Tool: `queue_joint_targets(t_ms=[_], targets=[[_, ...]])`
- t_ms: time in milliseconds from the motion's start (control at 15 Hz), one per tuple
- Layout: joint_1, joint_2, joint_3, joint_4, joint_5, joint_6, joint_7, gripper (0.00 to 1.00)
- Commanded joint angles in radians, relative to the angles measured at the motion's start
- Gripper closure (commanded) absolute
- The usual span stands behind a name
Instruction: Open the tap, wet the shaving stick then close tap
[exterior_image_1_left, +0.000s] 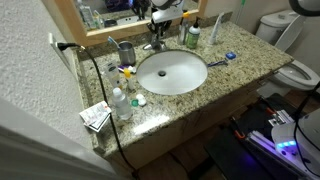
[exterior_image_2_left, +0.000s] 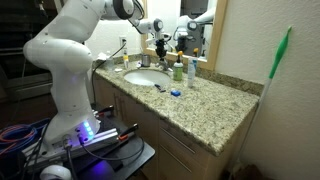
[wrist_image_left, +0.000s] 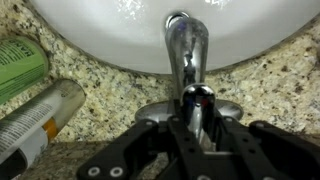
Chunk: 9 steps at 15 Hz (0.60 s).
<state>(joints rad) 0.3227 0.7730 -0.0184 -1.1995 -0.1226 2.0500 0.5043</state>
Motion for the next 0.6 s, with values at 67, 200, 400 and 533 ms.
queue_joint_targets(t_ms=[67,200,400,533], targets=[[-0.054,-0.103,0.052,-0.128,0.107,0.119,-0.043,0.94],[-0.082,-0.170,0.069,-0.201,0.161,0.185,-0.074,0.94],[-0.122,-0.242,0.101,-0.249,0.246,0.207,-0.140,0.94],[-0.124,-0.260,0.112,-0.231,0.271,0.092,-0.162,0.48]])
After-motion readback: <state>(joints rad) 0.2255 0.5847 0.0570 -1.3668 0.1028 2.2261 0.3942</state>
